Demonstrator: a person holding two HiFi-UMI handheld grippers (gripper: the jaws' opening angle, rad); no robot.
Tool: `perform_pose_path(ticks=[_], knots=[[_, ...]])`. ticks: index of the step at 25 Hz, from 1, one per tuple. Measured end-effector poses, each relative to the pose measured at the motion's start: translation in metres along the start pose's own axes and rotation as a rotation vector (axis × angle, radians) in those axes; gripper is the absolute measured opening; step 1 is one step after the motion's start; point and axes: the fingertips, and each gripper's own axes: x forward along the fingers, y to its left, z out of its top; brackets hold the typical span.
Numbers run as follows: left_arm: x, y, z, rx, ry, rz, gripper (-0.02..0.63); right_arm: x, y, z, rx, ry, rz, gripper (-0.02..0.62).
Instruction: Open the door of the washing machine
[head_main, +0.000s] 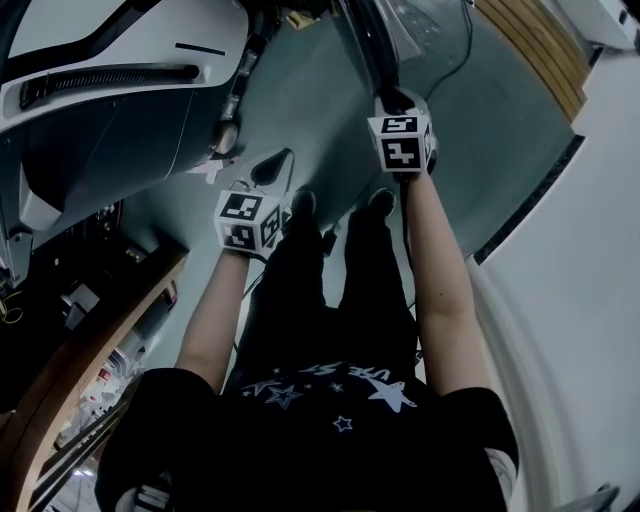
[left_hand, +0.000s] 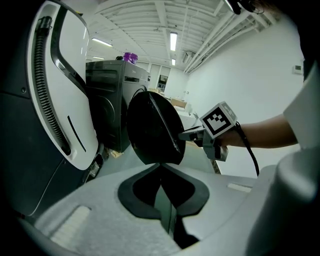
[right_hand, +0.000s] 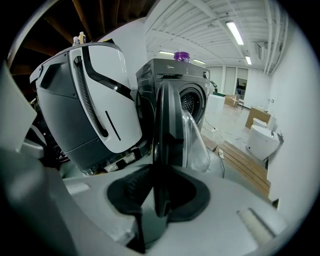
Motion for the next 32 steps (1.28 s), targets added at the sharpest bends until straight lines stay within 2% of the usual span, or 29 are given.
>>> perform_pose_path(ticks=[8,20,32], knots=[[-0.012,0.037,-0.01,0.045,0.005,-0.046,0.011,0.004,0.037,0.002,0.075,-0.011,-0.051,0.083],[-0.03,0.076,-0.019,0.056,0.018,-0.088,0.011,0.015,0.094,0.011,0.171,-0.042,-0.079,0.092],[-0.053,0.115,-0.012,0.068,-0.008,-0.084,0.011,0.025,0.133,0.019,0.177,0.002,-0.064,0.103]])
